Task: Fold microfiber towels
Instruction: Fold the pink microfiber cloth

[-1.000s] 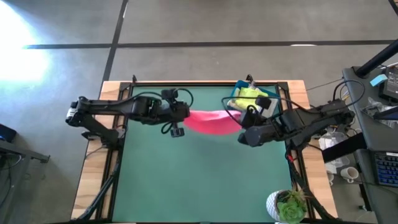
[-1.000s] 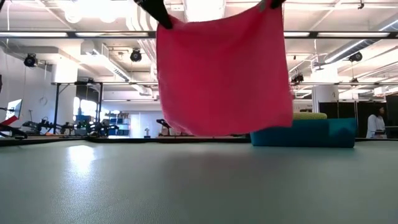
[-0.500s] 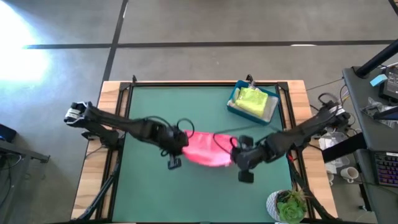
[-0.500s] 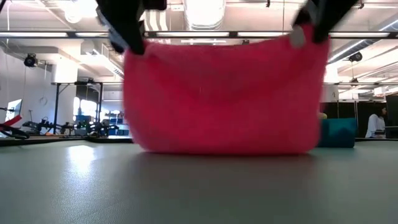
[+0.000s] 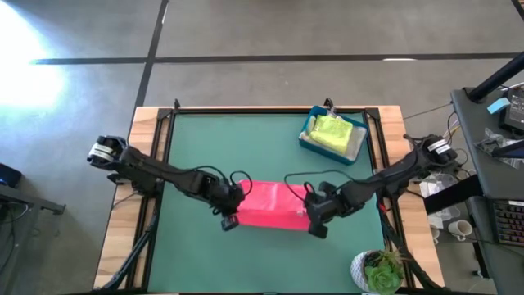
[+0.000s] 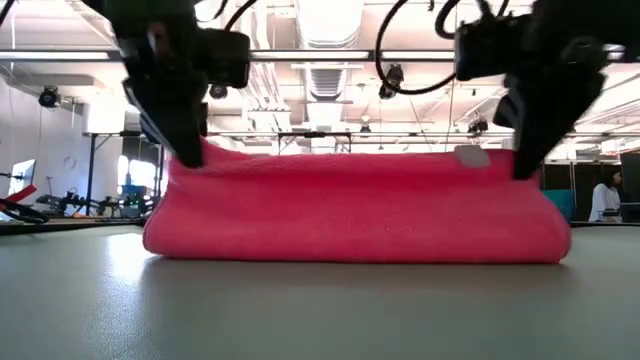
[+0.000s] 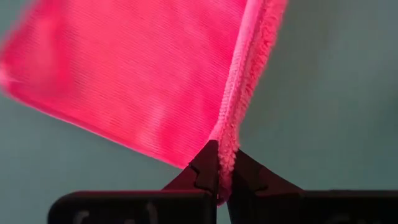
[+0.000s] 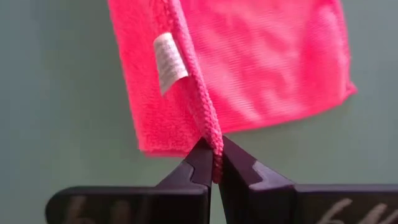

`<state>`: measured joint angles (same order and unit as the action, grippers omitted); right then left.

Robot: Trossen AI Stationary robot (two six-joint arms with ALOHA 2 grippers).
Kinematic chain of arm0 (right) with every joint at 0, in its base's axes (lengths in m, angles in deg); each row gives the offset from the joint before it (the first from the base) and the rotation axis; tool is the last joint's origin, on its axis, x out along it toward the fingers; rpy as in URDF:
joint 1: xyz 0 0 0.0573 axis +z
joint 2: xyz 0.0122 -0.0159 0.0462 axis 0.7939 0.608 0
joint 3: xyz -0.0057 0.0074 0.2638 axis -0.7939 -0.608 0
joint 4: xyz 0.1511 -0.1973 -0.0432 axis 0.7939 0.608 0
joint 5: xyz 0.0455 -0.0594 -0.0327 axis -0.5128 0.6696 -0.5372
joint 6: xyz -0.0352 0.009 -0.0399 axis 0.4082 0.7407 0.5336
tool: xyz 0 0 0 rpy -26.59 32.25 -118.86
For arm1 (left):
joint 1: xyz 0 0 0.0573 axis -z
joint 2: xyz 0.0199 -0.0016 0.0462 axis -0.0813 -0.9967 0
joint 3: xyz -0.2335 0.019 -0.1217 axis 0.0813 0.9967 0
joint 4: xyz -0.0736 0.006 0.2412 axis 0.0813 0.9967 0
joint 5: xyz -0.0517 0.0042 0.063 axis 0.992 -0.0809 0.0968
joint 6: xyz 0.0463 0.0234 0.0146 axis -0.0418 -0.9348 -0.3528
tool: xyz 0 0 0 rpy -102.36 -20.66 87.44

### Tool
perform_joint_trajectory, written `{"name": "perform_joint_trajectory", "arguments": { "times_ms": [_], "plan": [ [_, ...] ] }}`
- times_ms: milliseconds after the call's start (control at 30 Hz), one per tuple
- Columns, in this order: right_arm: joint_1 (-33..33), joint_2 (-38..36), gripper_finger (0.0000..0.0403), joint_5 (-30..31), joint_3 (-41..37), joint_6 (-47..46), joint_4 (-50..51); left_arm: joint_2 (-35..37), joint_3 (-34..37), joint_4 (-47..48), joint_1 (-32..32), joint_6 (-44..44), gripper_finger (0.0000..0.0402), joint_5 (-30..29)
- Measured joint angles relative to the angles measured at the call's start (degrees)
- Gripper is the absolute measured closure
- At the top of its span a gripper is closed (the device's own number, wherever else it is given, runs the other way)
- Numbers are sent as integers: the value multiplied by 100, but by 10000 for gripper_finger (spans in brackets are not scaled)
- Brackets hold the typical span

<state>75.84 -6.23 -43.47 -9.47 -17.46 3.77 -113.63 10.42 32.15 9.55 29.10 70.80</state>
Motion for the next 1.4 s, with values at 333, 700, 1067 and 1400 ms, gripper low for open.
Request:
{"name": "perform_joint_trajectory", "arguments": {
  "times_ms": [333,700,1067,1400],
  "plan": [
    [-945,-29,394,179,-210,130,4,-42,53,17,-1011,14,401,-461],
    [-1161,-8,394,129,-225,-30,-24,-384,66,-1,-1160,-165,401,-204],
    [-1161,18,383,175,-230,-218,-24,-429,40,-106,-1226,-184,370,-491],
    [-1396,18,304,774,-210,-536,443,-431,-21,-151,-1458,-178,276,-562]
  ]
}}
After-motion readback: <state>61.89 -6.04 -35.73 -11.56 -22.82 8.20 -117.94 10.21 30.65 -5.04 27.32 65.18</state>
